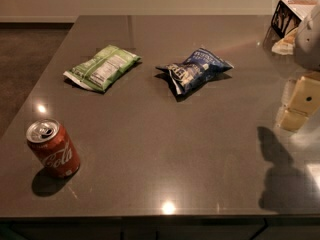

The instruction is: Pick blue chip bag

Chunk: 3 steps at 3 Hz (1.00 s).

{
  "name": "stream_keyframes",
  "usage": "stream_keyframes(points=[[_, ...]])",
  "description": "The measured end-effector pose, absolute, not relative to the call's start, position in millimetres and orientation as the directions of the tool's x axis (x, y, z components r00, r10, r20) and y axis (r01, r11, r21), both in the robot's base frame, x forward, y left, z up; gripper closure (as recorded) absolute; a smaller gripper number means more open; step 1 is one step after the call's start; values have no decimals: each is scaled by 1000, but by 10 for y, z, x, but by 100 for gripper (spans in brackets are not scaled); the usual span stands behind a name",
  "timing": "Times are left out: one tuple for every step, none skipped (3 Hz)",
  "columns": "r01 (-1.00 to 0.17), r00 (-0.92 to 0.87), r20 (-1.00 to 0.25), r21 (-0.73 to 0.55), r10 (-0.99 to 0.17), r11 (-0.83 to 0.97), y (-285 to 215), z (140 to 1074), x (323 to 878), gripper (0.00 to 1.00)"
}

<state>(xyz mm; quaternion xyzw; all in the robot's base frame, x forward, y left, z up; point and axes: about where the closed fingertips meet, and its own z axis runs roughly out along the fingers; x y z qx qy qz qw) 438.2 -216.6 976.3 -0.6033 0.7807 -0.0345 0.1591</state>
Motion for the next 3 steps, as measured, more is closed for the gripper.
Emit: stream_keyframes(points=[[-931,-221,-207,-246,-953,270,-2166,9763,4382,0],[-938,-232,-237,-201,-943,282,-2113,9693,4541,0],[-945,-234,-280,-160,-931,285,-1983,9551,4925,0]])
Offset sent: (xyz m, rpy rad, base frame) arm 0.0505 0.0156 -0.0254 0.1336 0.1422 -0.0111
